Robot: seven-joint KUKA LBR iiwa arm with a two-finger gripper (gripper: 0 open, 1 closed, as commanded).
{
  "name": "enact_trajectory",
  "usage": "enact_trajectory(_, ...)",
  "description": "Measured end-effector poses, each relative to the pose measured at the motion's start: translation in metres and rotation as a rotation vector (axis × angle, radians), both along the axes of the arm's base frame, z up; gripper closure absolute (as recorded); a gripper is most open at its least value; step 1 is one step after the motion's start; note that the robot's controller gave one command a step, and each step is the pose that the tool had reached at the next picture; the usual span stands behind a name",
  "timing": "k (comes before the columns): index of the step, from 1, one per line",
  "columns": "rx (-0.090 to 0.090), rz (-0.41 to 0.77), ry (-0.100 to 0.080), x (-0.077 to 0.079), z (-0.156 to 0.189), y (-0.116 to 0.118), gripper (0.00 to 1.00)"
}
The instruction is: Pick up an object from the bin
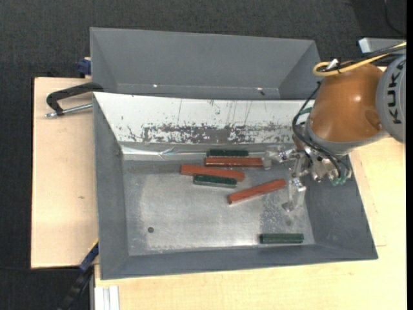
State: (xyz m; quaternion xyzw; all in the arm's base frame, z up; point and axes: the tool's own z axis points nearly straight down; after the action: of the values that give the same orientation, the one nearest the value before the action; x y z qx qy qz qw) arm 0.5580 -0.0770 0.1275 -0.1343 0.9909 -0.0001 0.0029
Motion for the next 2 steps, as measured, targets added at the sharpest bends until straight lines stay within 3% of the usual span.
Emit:
enact_trajectory(1, 0.001, -0.083, 0.001, 0.0317, -0.0554, 0.0058, 1.0)
enact_trajectory(2, 0.001, -0.084, 0.001, 0.0317, -0.0554, 0.0057, 1.0)
